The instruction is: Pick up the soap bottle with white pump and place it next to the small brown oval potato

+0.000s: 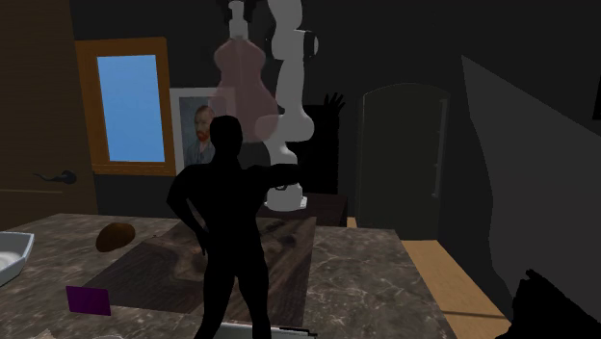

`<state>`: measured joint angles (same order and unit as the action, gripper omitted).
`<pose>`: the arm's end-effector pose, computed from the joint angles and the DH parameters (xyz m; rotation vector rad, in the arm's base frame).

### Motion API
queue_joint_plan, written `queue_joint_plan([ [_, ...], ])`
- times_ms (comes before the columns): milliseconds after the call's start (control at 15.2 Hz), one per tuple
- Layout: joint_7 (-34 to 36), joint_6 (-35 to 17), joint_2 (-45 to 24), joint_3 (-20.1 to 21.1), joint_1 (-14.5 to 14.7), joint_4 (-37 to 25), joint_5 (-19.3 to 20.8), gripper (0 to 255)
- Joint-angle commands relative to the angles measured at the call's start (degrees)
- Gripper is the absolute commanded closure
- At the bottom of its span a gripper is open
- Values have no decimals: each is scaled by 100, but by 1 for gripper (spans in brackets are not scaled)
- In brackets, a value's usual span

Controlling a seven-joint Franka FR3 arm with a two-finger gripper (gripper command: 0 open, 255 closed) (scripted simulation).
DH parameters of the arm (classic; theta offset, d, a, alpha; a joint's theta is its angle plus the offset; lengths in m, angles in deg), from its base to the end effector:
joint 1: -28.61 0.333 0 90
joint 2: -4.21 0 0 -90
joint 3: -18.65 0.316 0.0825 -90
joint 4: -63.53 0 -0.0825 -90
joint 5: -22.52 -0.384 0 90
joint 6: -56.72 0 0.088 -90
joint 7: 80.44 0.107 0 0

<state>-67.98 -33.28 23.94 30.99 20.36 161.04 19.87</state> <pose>0.4376 0.0596 0.7297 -3.1137 0.2279 -0.3246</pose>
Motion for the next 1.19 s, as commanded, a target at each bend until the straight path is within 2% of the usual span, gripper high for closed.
queue_joint_plan([
  [0, -257, -136, -20, -174, -71, 111, 11, 255],
  [594, -1446, -693, -216, -994, -434, 509, 48, 255],
  [1122, -2465, -1108, -792, -1659, -772, 388, 2, 255],
])
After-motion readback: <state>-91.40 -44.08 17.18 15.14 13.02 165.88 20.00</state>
